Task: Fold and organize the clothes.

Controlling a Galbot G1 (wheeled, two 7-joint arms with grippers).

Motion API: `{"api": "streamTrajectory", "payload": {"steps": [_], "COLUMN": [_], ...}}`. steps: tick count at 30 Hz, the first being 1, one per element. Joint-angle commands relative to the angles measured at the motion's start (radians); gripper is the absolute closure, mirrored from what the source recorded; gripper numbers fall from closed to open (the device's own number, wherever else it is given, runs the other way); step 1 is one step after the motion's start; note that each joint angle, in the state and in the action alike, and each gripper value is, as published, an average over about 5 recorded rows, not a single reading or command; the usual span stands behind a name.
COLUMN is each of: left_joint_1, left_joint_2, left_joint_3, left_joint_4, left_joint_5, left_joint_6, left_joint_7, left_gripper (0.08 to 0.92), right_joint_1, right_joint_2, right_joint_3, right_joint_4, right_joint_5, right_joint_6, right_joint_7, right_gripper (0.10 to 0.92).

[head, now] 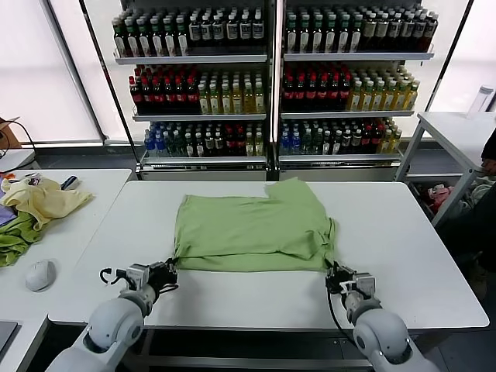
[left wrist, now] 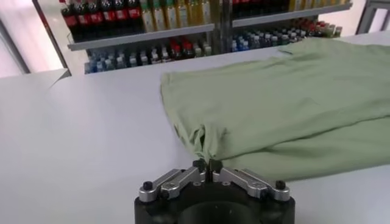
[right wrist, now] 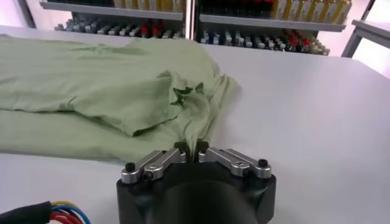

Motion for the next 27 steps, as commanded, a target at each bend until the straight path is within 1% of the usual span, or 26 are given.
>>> {"api": "streamTrajectory", "payload": {"steps": [1, 4, 8, 11, 13, 16, 19, 23, 27], "left_joint_1": [0.335, 0.417, 0.480, 0.482, 0.460, 0.389, 0.277, 0.070, -0.132], "left_joint_2": [0.025, 0.026, 0.025, 0.032, 0.039, 0.058, 0.081, 0.113, 0.121], "left_joint_3": [-0.117, -0.164, -0.199, -0.212, -0.216, -0.218, -0.202, -0.139, -0.029], "left_joint_4": [-0.277, -0.330, -0.374, -0.392, -0.399, -0.393, -0.343, -0.215, -0.052], "left_joint_5": [0.054, 0.070, 0.095, 0.099, 0.095, 0.061, -0.001, -0.075, -0.112], "left_joint_6": [0.001, 0.002, 0.002, 0.002, 0.002, -0.003, -0.021, -0.036, -0.040], "left_joint_7": [-0.019, -0.032, -0.041, -0.041, -0.040, -0.045, -0.062, -0.079, -0.089], "left_gripper": [0.898, 0.898, 0.898, 0.882, 0.840, 0.755, 0.669, 0.557, 0.444], "right_joint_1": [-0.297, -0.353, -0.377, -0.347, -0.311, -0.217, -0.067, 0.137, 0.377], "right_joint_2": [-0.004, 0.001, 0.005, 0.000, -0.007, -0.022, -0.043, -0.065, -0.057], "right_joint_3": [0.095, 0.121, 0.142, 0.161, 0.178, 0.192, 0.170, 0.086, -0.047], "right_joint_4": [0.243, 0.278, 0.304, 0.323, 0.332, 0.318, 0.258, 0.129, -0.059], "right_joint_5": [-0.123, -0.158, -0.194, -0.182, -0.156, -0.081, 0.007, 0.081, 0.118], "right_joint_6": [0.012, 0.018, 0.040, 0.080, 0.097, 0.098, 0.076, 0.040, -0.001], "right_joint_7": [-0.006, -0.011, -0.023, -0.029, -0.029, -0.017, -0.001, 0.016, 0.030], "right_gripper": [0.855, 0.855, 0.849, 0.797, 0.740, 0.654, 0.567, 0.455, 0.334]}}
